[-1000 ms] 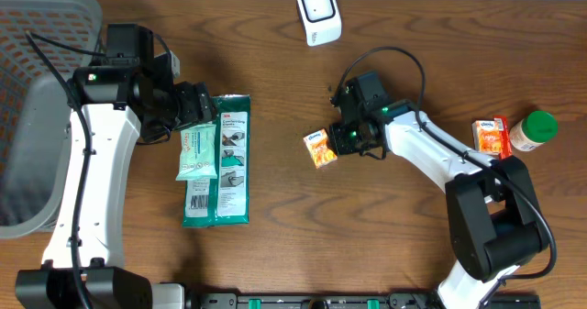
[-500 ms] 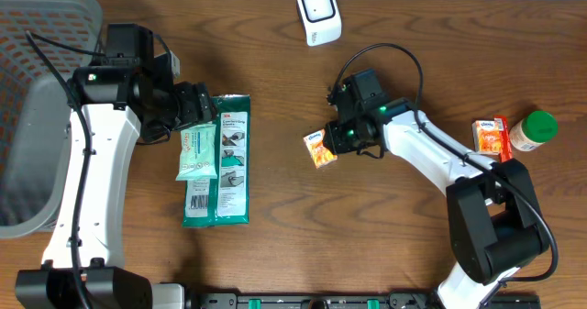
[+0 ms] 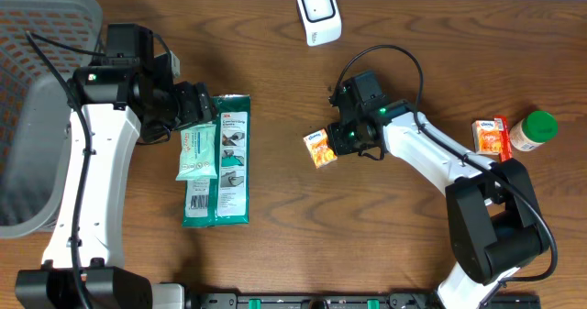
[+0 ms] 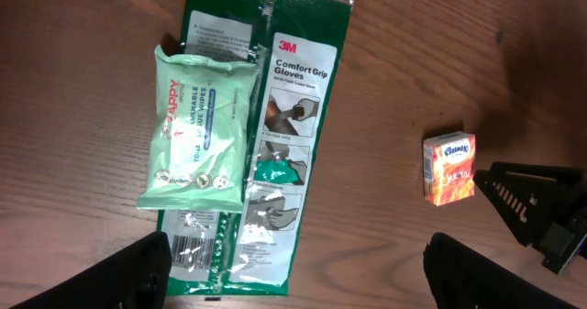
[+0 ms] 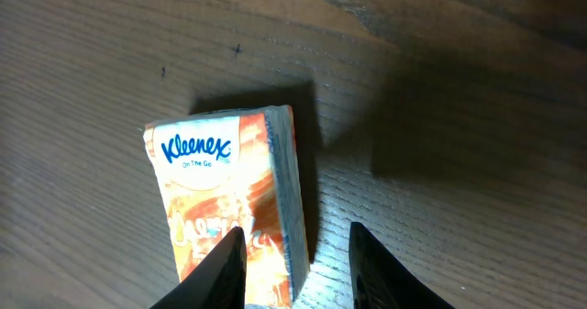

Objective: Scan the item barcode

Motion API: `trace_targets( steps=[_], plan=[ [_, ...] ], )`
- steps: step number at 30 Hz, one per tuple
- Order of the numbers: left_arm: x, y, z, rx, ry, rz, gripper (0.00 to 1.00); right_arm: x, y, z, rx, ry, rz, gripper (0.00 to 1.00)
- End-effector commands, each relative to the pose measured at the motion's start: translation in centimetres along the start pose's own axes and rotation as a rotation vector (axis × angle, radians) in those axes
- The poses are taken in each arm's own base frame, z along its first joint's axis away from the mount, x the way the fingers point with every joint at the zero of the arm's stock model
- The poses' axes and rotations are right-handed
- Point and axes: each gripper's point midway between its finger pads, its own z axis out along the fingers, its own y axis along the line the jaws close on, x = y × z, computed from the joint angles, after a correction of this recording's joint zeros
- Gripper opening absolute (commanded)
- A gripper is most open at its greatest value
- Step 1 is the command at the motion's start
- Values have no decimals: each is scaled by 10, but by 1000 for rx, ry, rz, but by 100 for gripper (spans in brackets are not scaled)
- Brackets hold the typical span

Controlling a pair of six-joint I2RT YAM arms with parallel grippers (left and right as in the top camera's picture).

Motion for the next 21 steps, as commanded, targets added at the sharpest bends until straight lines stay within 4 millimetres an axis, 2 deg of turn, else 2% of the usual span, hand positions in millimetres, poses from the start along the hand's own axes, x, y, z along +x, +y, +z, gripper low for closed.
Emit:
trace_targets(
  steps=[1, 8, 14, 21],
  plan=[
    [0, 2, 2, -14, 1, 13, 89, 4, 1, -3, 5, -4, -13, 32],
    [0, 2, 2, -14, 1, 13, 89, 7, 3, 0, 3, 0, -19, 31],
    [0, 2, 2, -14, 1, 13, 89, -7, 25, -2, -119, -52, -39, 33],
    [0, 2, 2, -14, 1, 13, 89, -4, 22, -1, -105, -40, -28, 31]
  ],
)
